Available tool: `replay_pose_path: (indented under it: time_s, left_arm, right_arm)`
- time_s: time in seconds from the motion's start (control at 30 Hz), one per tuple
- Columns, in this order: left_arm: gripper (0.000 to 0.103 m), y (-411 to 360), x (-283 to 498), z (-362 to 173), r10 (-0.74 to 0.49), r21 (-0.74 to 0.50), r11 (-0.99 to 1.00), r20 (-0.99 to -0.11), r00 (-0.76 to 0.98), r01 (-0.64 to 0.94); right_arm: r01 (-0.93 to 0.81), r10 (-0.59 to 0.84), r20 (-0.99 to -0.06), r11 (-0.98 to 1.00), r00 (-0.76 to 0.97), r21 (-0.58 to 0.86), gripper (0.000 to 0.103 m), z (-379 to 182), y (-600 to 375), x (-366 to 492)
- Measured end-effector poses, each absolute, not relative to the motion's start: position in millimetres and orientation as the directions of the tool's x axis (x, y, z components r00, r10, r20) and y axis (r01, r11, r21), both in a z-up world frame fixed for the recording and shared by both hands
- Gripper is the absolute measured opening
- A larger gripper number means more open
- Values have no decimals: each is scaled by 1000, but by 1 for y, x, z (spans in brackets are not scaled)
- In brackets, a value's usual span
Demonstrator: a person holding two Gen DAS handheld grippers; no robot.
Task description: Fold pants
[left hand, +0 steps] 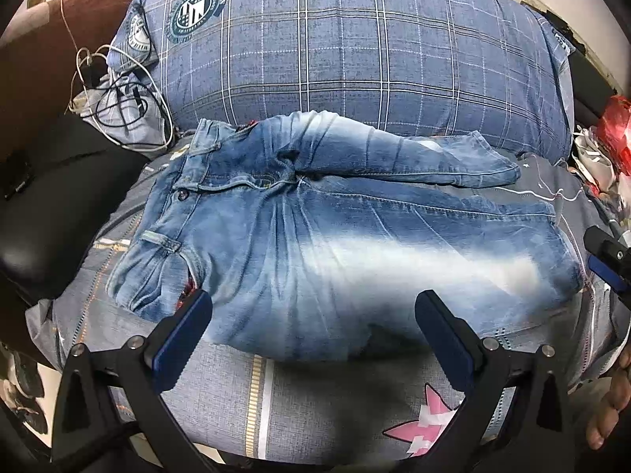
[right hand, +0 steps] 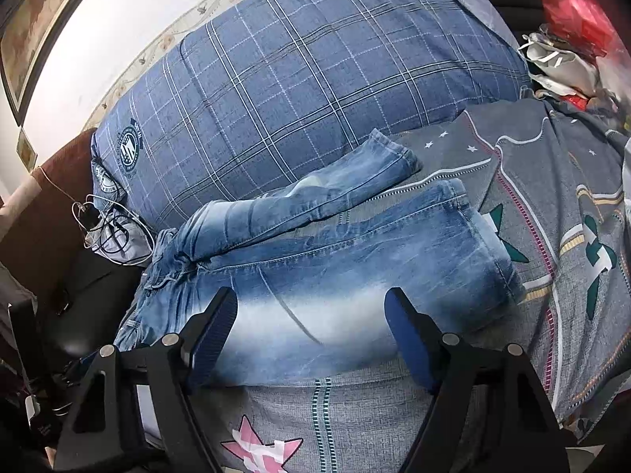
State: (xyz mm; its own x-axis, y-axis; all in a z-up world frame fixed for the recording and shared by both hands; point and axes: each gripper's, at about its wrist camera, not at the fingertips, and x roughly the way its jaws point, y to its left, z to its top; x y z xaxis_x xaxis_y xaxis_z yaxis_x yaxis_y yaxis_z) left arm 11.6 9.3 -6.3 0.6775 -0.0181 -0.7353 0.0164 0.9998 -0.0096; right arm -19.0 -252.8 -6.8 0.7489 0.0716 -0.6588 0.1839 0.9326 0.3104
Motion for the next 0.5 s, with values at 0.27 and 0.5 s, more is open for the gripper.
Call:
replay_pose_path:
  time_s: [0.27, 0.5]
  left_arm:
    - [103, 12, 35, 26, -131, -120, 991, -747, 651, 62]
    - [103, 5, 118, 55, -255, -242, 964, -746, 615, 106]
  right_arm:
    - [159, 192, -659, 887, 727, 434, 70, 6, -273, 7]
    - [110, 246, -707, 902, 663, 417, 71, 27, -304, 85]
